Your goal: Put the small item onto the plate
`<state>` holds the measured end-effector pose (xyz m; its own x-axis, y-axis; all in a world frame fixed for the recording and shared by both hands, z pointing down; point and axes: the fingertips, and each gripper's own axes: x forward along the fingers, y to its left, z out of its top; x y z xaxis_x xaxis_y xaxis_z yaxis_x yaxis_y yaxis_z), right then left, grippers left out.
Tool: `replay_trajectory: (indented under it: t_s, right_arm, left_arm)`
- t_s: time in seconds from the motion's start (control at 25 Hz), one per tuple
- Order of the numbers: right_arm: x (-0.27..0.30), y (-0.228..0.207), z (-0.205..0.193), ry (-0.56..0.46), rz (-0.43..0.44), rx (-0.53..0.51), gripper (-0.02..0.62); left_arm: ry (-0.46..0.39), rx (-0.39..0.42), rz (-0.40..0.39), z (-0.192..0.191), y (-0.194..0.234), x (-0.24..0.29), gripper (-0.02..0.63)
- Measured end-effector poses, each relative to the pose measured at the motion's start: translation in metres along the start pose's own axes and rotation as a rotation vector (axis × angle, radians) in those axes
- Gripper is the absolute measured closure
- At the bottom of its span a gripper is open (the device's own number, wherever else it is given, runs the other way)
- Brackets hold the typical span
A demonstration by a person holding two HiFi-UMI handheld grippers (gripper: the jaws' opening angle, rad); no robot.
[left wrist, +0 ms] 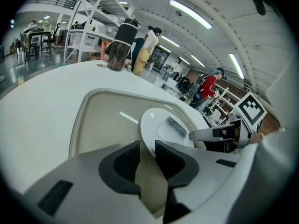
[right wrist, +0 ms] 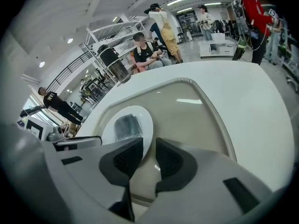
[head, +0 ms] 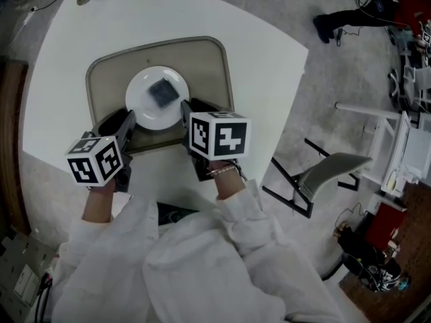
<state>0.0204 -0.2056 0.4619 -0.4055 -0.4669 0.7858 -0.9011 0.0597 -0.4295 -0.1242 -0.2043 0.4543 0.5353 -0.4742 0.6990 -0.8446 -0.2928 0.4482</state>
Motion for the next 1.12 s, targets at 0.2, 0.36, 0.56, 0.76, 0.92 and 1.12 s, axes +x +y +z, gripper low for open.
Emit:
replay_trajectory:
  t_s: [0.2,0.36,0.56,0.76,0.92,1.12]
  right_arm:
    - [-0.012,0.000,-0.003,-0.021,-0.013,-0.050,0.525]
    - [-0.023,0.005,-0.007,-0.054,0.017,-0.085,0.525]
    - [-0.051,0.016,-0.012,-0.122,0.076,-0.176,0.541]
    - [-0.091,0.022,-0.029,-0.195,0.158,-0.212,0.558]
    - [-0.118,0.030,-0.051,-0.211,0.251,-0.229,0.569]
    - [-0.153,0.036,-0.080,-0.214,0.318,-0.283,0.577]
  left_arm:
    - [-0.030,-0.013,0.024,-0.002,0.001,-0.014,0.522]
    - [-0.057,-0.014,0.034,-0.009,-0.006,-0.026,0.522]
    - [-0.112,0.004,0.043,-0.018,-0.027,-0.045,0.523]
    - [-0.174,0.023,0.042,-0.036,-0.062,-0.068,0.525]
    - [-0.198,-0.009,0.024,-0.056,-0.083,-0.081,0.539]
    - [-0.261,0.021,0.010,-0.072,-0.116,-0.104,0.563]
